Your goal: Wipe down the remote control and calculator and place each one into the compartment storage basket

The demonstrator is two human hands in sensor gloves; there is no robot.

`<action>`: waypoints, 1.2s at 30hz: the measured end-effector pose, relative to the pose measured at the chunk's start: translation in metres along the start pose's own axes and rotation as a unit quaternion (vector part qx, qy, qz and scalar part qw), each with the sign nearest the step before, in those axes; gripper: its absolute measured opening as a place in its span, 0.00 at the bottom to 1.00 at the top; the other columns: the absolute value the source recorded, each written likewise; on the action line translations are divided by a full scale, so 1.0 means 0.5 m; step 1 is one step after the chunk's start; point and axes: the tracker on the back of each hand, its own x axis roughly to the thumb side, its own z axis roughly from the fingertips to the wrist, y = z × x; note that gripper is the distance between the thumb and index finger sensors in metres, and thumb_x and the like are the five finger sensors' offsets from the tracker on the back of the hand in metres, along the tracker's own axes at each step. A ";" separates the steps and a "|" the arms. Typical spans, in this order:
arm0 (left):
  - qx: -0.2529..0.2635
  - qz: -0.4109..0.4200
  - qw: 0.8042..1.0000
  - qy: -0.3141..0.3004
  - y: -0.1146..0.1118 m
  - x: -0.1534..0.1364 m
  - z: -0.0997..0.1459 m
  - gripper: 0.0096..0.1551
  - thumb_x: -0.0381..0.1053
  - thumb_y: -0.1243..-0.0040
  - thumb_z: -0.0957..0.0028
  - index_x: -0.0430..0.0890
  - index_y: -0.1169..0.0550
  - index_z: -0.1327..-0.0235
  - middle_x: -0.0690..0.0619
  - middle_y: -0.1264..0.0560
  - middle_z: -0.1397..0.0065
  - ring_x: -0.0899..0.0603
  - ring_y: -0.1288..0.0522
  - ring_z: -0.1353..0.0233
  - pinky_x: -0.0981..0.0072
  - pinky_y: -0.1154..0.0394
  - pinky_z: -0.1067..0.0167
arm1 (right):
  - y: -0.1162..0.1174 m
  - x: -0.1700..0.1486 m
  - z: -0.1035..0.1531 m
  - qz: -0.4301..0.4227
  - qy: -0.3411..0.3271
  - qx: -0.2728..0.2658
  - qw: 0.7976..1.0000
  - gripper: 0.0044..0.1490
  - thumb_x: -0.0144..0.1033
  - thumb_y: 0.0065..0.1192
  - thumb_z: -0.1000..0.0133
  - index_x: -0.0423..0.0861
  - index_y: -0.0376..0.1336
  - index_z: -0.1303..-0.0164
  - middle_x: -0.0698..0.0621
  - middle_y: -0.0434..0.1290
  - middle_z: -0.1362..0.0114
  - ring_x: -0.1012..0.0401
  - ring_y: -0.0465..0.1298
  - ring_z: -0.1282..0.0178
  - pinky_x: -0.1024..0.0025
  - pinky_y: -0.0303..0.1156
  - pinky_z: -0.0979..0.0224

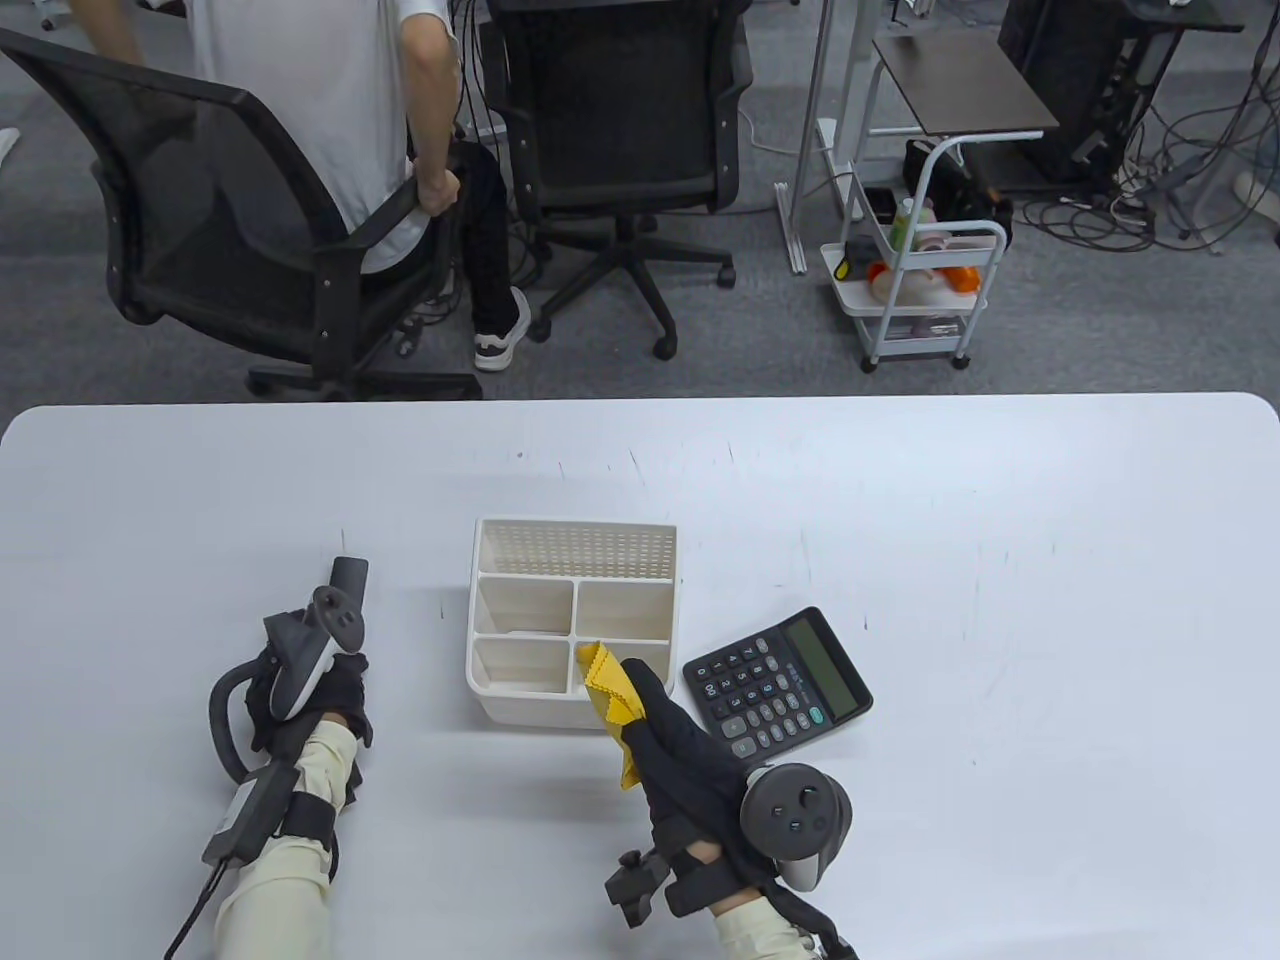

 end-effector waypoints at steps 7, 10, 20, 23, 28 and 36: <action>-0.018 0.032 0.999 -0.014 0.006 -0.013 -0.003 0.40 0.61 0.35 0.49 0.47 0.32 0.26 0.52 0.18 0.46 0.54 0.17 0.55 0.64 0.17 0.57 | 0.000 0.001 -0.001 0.017 -0.001 0.005 1.000 0.32 0.31 0.55 0.38 0.31 0.61 0.25 0.35 0.77 0.31 0.41 0.79 0.37 0.39 0.70 0.37; -0.006 0.027 0.999 -0.027 0.009 -0.011 0.005 0.35 0.58 0.36 0.48 0.46 0.30 0.29 0.52 0.16 0.47 0.55 0.15 0.56 0.65 0.16 0.58 | 0.000 0.004 -0.002 0.021 -0.002 0.005 1.000 0.32 0.31 0.55 0.38 0.31 0.61 0.25 0.35 0.77 0.31 0.41 0.79 0.37 0.39 0.70 0.36; 0.037 0.180 0.981 -0.055 0.053 -0.040 0.057 0.31 0.52 0.39 0.46 0.42 0.29 0.31 0.51 0.15 0.45 0.52 0.11 0.57 0.63 0.13 0.61 | -0.003 0.000 -0.004 0.024 0.001 0.003 1.000 0.32 0.31 0.55 0.38 0.31 0.61 0.25 0.35 0.77 0.31 0.41 0.79 0.37 0.39 0.70 0.36; 0.059 0.219 0.972 -0.065 0.072 -0.055 0.079 0.31 0.53 0.39 0.45 0.42 0.30 0.31 0.52 0.15 0.46 0.52 0.11 0.57 0.63 0.13 0.61 | -0.004 -0.003 -0.005 0.027 0.004 0.002 1.000 0.32 0.31 0.55 0.38 0.31 0.61 0.25 0.35 0.77 0.31 0.41 0.79 0.37 0.39 0.70 0.36; 0.088 0.299 0.945 -0.101 0.113 -0.081 0.131 0.32 0.53 0.40 0.45 0.42 0.30 0.30 0.52 0.15 0.45 0.52 0.11 0.57 0.63 0.13 0.60 | -0.006 -0.009 -0.007 0.028 0.010 0.002 1.000 0.32 0.31 0.55 0.38 0.31 0.61 0.25 0.35 0.77 0.31 0.41 0.79 0.37 0.39 0.70 0.36; 0.118 0.362 0.910 -0.165 0.158 -0.081 0.212 0.32 0.53 0.40 0.44 0.42 0.31 0.29 0.51 0.15 0.45 0.52 0.11 0.57 0.63 0.14 0.60 | -0.005 -0.010 -0.007 0.026 0.013 0.006 1.000 0.32 0.31 0.55 0.38 0.31 0.61 0.25 0.35 0.77 0.31 0.41 0.78 0.37 0.39 0.70 0.36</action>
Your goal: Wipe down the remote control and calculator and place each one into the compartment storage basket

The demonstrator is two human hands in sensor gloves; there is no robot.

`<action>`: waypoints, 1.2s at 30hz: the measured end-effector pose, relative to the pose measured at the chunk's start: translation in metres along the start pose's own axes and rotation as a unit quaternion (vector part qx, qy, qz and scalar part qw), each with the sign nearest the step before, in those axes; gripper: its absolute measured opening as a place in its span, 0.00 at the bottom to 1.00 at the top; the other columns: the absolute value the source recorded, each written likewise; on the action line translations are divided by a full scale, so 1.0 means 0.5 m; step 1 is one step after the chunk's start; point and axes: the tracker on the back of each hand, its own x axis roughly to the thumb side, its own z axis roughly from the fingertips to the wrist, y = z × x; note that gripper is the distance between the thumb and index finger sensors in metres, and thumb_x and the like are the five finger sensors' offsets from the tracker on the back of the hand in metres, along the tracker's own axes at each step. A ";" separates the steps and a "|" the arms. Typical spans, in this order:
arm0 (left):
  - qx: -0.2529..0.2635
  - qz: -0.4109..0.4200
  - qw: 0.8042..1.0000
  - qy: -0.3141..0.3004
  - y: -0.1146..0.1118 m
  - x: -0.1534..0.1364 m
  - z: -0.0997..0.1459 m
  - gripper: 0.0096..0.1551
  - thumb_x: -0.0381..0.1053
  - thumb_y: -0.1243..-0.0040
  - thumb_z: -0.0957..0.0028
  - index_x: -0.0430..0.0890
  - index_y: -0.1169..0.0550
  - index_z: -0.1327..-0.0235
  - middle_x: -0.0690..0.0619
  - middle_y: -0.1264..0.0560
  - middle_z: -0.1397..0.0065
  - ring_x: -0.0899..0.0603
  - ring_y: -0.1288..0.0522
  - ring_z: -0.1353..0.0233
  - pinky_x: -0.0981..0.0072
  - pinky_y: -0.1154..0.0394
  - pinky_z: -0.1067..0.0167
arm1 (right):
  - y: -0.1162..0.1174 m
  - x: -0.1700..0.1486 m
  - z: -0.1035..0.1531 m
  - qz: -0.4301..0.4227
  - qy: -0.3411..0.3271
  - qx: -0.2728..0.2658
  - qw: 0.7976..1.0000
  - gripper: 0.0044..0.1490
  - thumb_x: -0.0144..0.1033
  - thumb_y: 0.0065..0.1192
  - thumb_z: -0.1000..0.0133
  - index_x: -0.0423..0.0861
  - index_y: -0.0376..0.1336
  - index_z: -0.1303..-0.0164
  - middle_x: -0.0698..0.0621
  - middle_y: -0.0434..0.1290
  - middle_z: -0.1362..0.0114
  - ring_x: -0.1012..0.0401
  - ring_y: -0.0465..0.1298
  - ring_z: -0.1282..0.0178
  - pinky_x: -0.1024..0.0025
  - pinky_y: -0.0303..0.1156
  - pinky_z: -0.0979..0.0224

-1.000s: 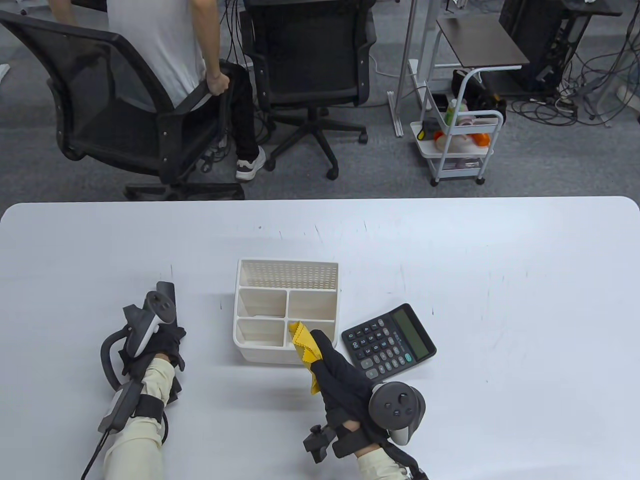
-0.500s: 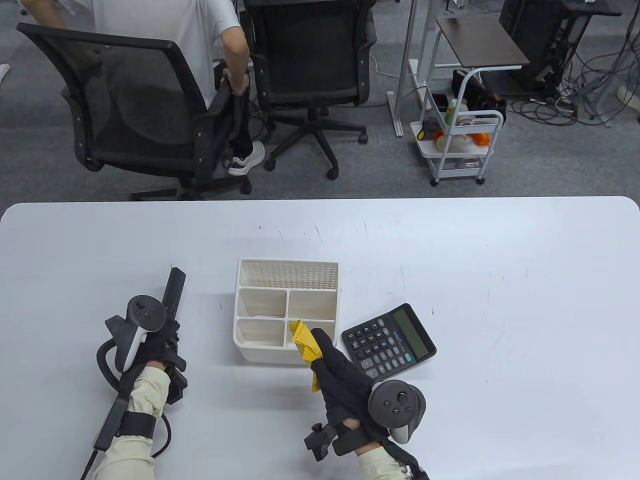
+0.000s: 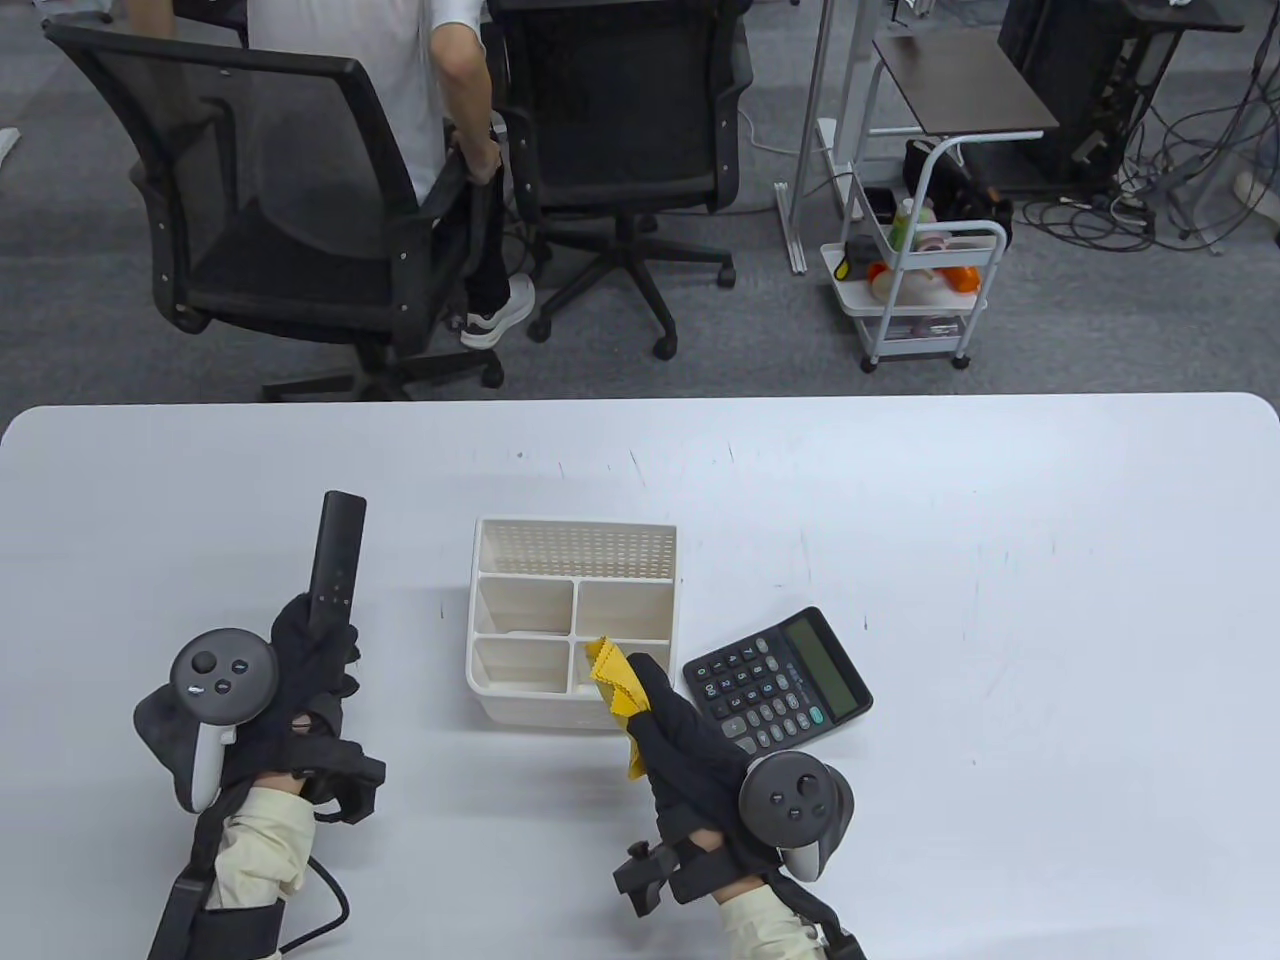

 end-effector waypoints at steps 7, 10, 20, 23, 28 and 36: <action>-0.018 0.065 0.995 -0.075 -0.016 0.029 0.054 0.32 0.53 0.40 0.44 0.43 0.31 0.29 0.52 0.16 0.44 0.51 0.11 0.56 0.62 0.14 0.59 | 0.002 -0.001 0.000 0.000 -0.002 0.004 1.000 0.32 0.31 0.55 0.38 0.31 0.61 0.25 0.35 0.77 0.31 0.41 0.78 0.37 0.39 0.70 0.36; -0.043 0.083 0.990 -0.102 -0.038 0.031 0.070 0.31 0.51 0.38 0.45 0.44 0.29 0.29 0.49 0.16 0.41 0.49 0.11 0.54 0.60 0.13 0.58 | 0.000 -0.003 0.000 -0.002 0.001 0.000 1.000 0.32 0.31 0.55 0.38 0.31 0.61 0.25 0.35 0.77 0.31 0.41 0.78 0.37 0.39 0.69 0.36; -0.166 0.117 0.966 -0.159 -0.082 0.046 0.090 0.30 0.52 0.36 0.45 0.50 0.28 0.28 0.50 0.15 0.41 0.50 0.10 0.56 0.62 0.13 0.60 | -0.005 -0.004 -0.005 -0.007 0.014 -0.007 1.000 0.32 0.31 0.55 0.37 0.31 0.61 0.24 0.35 0.77 0.30 0.41 0.78 0.36 0.39 0.69 0.36; -0.189 0.106 0.960 -0.178 -0.090 0.055 0.097 0.29 0.53 0.35 0.46 0.52 0.26 0.30 0.50 0.14 0.42 0.51 0.10 0.57 0.62 0.13 0.60 | -0.006 0.000 -0.005 -0.003 0.014 -0.009 1.000 0.32 0.31 0.55 0.37 0.31 0.61 0.24 0.35 0.77 0.30 0.40 0.78 0.36 0.39 0.69 0.36; -0.214 0.096 0.953 -0.194 -0.103 0.065 0.111 0.28 0.53 0.35 0.46 0.52 0.25 0.31 0.50 0.14 0.43 0.51 0.10 0.56 0.62 0.13 0.60 | -0.017 -0.010 -0.004 0.013 0.037 -0.032 0.999 0.32 0.31 0.55 0.37 0.32 0.61 0.24 0.35 0.76 0.29 0.39 0.76 0.34 0.38 0.69 0.36; -0.279 0.096 0.932 -0.209 -0.130 0.076 0.121 0.28 0.54 0.35 0.46 0.49 0.24 0.32 0.51 0.14 0.44 0.51 0.10 0.57 0.62 0.13 0.60 | -0.021 -0.005 -0.003 -0.030 0.007 -0.046 0.998 0.32 0.34 0.55 0.37 0.36 0.61 0.23 0.36 0.74 0.25 0.39 0.74 0.30 0.38 0.68 0.34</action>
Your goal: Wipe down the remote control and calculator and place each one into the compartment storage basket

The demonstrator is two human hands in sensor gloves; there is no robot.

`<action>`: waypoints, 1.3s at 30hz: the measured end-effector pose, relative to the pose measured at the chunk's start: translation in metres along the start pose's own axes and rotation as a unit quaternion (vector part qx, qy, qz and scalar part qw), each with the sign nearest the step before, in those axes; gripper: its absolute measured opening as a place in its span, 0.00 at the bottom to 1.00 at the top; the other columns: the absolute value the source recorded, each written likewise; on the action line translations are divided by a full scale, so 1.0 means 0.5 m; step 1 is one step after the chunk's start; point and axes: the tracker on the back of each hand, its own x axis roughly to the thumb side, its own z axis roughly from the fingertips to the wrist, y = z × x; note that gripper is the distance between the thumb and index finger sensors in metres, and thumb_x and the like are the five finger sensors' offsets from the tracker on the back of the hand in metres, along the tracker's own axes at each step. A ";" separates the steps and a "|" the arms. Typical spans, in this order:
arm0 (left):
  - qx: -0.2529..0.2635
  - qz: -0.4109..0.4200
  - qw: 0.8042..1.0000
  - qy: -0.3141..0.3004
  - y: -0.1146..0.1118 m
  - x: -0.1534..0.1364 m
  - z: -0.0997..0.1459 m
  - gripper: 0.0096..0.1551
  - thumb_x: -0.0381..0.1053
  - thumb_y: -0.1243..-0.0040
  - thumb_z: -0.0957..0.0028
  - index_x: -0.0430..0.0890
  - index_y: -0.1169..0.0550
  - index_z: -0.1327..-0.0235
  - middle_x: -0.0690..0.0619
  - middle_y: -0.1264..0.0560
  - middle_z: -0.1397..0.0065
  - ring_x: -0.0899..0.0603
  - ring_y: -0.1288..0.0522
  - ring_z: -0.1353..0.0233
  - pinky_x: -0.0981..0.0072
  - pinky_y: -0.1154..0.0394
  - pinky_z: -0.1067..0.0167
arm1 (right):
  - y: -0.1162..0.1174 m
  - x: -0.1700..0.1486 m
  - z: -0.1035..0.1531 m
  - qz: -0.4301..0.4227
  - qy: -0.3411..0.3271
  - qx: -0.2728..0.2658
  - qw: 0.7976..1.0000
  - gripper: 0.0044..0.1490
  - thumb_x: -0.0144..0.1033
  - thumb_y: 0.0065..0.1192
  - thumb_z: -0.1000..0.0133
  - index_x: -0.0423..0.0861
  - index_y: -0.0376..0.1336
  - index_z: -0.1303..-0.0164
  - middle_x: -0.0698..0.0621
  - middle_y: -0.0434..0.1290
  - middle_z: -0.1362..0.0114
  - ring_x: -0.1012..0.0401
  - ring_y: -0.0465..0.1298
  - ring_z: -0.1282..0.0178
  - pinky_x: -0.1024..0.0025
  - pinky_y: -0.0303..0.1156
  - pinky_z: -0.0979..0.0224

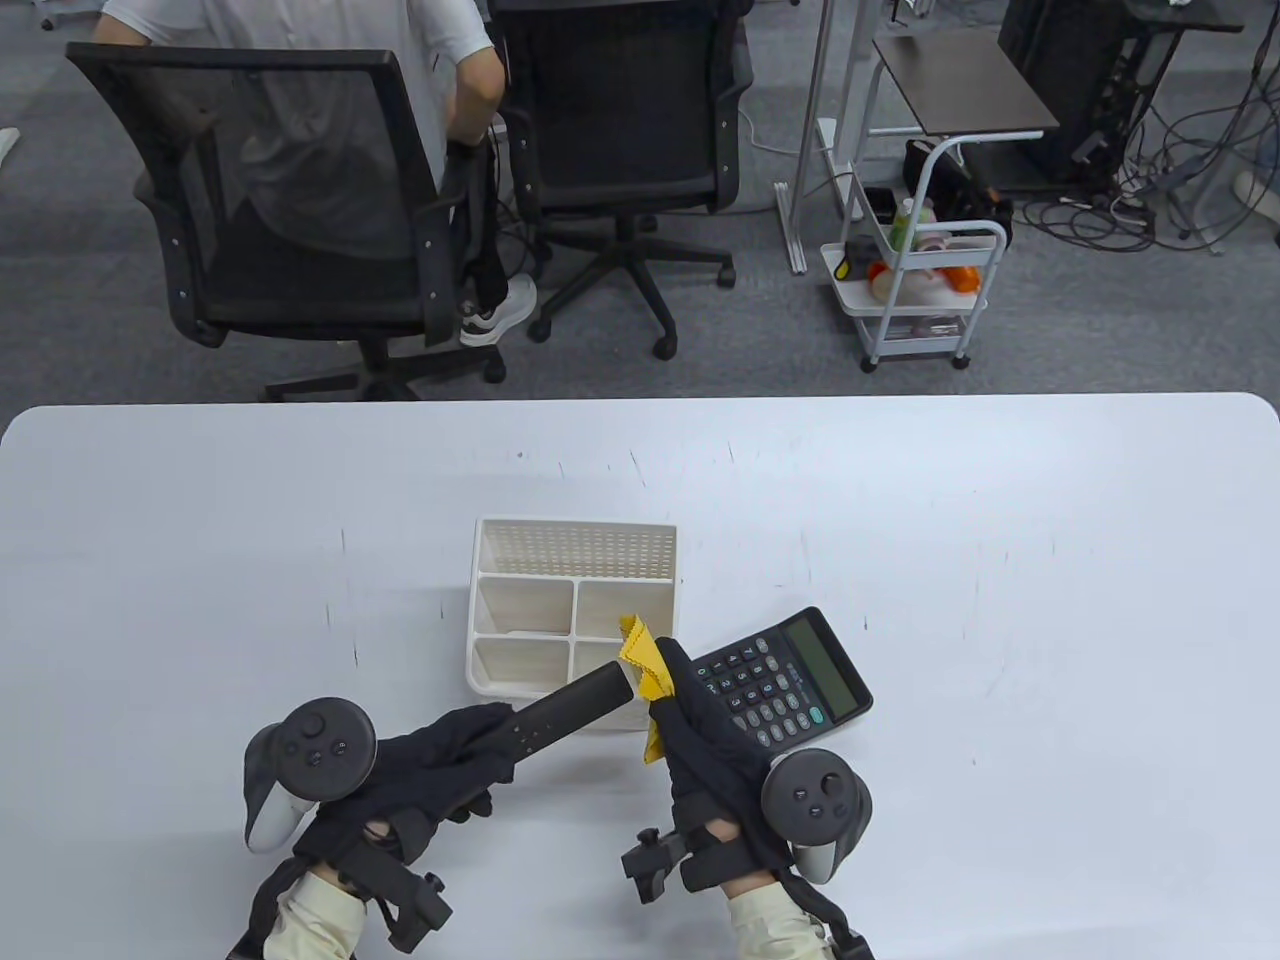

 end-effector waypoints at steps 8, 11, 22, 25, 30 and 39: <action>-0.004 0.015 1.000 -0.018 -0.012 0.000 -0.003 0.28 0.53 0.37 0.46 0.49 0.25 0.32 0.51 0.14 0.43 0.51 0.10 0.56 0.62 0.13 0.60 | 0.018 0.008 0.004 -0.009 -0.008 0.013 1.000 0.32 0.35 0.54 0.36 0.36 0.60 0.22 0.34 0.69 0.22 0.37 0.71 0.28 0.36 0.66 0.34; 0.013 0.008 1.000 -0.024 -0.009 0.004 0.001 0.28 0.53 0.37 0.46 0.50 0.25 0.32 0.51 0.14 0.43 0.51 0.10 0.56 0.62 0.13 0.60 | 0.020 0.000 0.005 -0.016 0.007 0.017 1.000 0.33 0.35 0.54 0.36 0.34 0.59 0.22 0.33 0.69 0.23 0.37 0.72 0.30 0.37 0.67 0.34; 0.039 -0.015 0.999 -0.025 -0.014 0.011 0.002 0.27 0.53 0.37 0.46 0.53 0.24 0.32 0.50 0.14 0.43 0.51 0.10 0.56 0.61 0.13 0.59 | 0.025 0.014 0.008 0.007 -0.018 0.019 1.000 0.34 0.36 0.54 0.36 0.36 0.59 0.21 0.34 0.65 0.19 0.36 0.66 0.25 0.35 0.64 0.33; 0.045 -0.017 0.998 -0.035 -0.015 0.010 0.000 0.27 0.52 0.37 0.47 0.55 0.24 0.32 0.51 0.15 0.43 0.51 0.11 0.56 0.61 0.13 0.58 | 0.023 0.007 0.005 -0.016 -0.005 0.027 0.999 0.36 0.37 0.54 0.36 0.34 0.56 0.20 0.32 0.64 0.19 0.35 0.68 0.27 0.35 0.65 0.33; 0.087 -0.023 0.996 -0.009 -0.018 0.006 0.002 0.27 0.54 0.36 0.47 0.57 0.23 0.33 0.52 0.14 0.43 0.51 0.10 0.56 0.61 0.13 0.58 | 0.025 0.004 0.009 -0.002 -0.003 0.026 1.000 0.37 0.37 0.56 0.37 0.35 0.55 0.19 0.32 0.63 0.18 0.35 0.66 0.25 0.35 0.64 0.33; 0.071 -0.006 0.997 -0.029 -0.023 0.002 -0.003 0.27 0.53 0.37 0.48 0.57 0.23 0.33 0.52 0.14 0.43 0.52 0.10 0.56 0.62 0.13 0.59 | 0.020 0.009 0.005 -0.005 -0.004 0.021 1.000 0.37 0.37 0.57 0.37 0.33 0.56 0.20 0.31 0.65 0.20 0.36 0.70 0.29 0.38 0.66 0.34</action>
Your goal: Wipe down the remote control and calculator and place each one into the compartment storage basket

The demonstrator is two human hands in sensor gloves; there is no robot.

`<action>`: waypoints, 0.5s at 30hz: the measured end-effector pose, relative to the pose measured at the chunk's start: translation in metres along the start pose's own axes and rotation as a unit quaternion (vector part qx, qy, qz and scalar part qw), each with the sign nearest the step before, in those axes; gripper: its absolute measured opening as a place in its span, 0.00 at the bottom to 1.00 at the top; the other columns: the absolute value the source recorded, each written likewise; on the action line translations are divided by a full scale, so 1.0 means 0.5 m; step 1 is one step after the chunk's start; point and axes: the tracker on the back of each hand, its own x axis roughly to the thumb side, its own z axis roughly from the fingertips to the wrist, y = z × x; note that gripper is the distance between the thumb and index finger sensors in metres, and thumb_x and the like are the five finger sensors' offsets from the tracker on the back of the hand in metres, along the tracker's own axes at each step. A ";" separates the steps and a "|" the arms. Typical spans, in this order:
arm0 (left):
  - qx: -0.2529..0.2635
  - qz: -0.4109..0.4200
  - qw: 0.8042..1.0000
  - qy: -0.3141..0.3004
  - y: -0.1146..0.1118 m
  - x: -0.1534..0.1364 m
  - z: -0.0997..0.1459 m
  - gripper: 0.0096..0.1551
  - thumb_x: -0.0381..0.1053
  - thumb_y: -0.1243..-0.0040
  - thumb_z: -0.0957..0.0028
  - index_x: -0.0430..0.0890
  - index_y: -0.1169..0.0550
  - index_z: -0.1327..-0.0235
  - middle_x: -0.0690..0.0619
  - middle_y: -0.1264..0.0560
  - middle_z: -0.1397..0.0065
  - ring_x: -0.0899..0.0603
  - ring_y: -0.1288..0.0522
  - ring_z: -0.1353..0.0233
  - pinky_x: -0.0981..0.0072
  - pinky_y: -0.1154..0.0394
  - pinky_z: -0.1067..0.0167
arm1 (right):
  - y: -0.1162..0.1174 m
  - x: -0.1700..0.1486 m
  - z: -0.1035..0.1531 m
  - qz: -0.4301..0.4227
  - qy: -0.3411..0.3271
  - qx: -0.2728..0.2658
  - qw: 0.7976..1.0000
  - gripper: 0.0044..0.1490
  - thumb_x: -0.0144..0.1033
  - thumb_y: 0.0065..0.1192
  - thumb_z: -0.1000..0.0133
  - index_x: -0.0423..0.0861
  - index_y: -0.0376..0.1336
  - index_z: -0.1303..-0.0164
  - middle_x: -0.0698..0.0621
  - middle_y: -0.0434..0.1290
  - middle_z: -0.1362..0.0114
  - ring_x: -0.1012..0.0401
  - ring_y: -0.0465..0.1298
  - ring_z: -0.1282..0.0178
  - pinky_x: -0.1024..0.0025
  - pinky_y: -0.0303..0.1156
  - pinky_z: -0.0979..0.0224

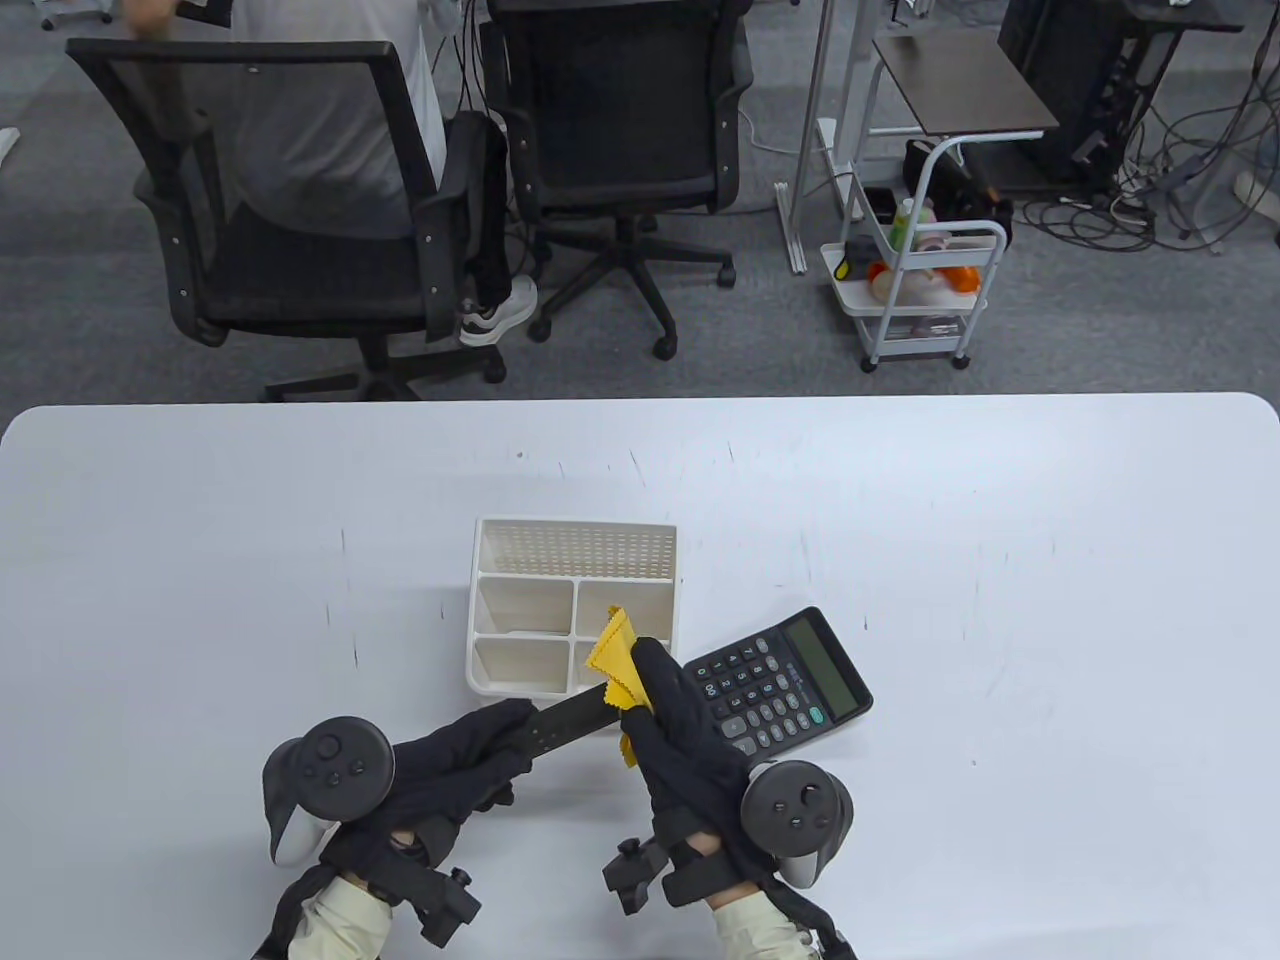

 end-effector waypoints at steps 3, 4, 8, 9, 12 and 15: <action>0.004 -0.004 1.000 0.005 -0.006 -0.001 0.000 0.27 0.53 0.37 0.48 0.56 0.23 0.33 0.52 0.14 0.43 0.52 0.10 0.57 0.62 0.13 0.59 | 0.000 -0.004 0.000 0.018 0.021 0.011 1.000 0.41 0.39 0.59 0.38 0.30 0.54 0.19 0.29 0.64 0.21 0.37 0.72 0.31 0.39 0.68 0.35; 0.003 -0.013 1.000 0.003 -0.007 0.000 0.001 0.27 0.53 0.37 0.48 0.56 0.24 0.33 0.52 0.14 0.43 0.51 0.10 0.56 0.62 0.13 0.59 | 0.000 -0.003 0.000 0.022 0.016 0.007 1.000 0.42 0.39 0.60 0.38 0.30 0.54 0.20 0.29 0.65 0.21 0.38 0.72 0.31 0.39 0.68 0.35; -0.009 -0.050 0.998 -0.036 -0.006 0.018 0.001 0.27 0.53 0.37 0.48 0.58 0.24 0.33 0.53 0.14 0.42 0.52 0.11 0.55 0.62 0.13 0.58 | -0.003 -0.001 -0.004 0.004 -0.006 0.014 1.000 0.45 0.42 0.64 0.40 0.33 0.53 0.19 0.32 0.65 0.20 0.39 0.71 0.29 0.38 0.66 0.33; -0.018 -0.047 0.998 -0.042 -0.009 0.019 0.001 0.27 0.53 0.37 0.48 0.58 0.24 0.33 0.53 0.15 0.41 0.51 0.11 0.55 0.61 0.13 0.57 | -0.003 0.000 -0.004 0.001 -0.006 0.015 1.000 0.45 0.42 0.64 0.40 0.33 0.53 0.19 0.33 0.65 0.20 0.39 0.71 0.29 0.37 0.66 0.33; 0.008 -0.046 0.998 -0.032 -0.009 0.017 0.003 0.27 0.52 0.36 0.49 0.59 0.23 0.34 0.52 0.15 0.41 0.50 0.11 0.54 0.59 0.13 0.57 | -0.004 0.005 -0.004 0.022 -0.017 0.006 1.000 0.39 0.36 0.64 0.40 0.35 0.57 0.20 0.35 0.68 0.22 0.41 0.74 0.31 0.38 0.67 0.34; 0.020 -0.056 0.998 -0.024 0.001 0.015 0.006 0.27 0.52 0.36 0.49 0.57 0.23 0.34 0.52 0.15 0.42 0.50 0.11 0.54 0.60 0.13 0.57 | -0.005 0.011 -0.001 0.056 -0.039 -0.003 0.998 0.34 0.34 0.61 0.39 0.37 0.61 0.23 0.36 0.71 0.24 0.42 0.75 0.32 0.39 0.68 0.34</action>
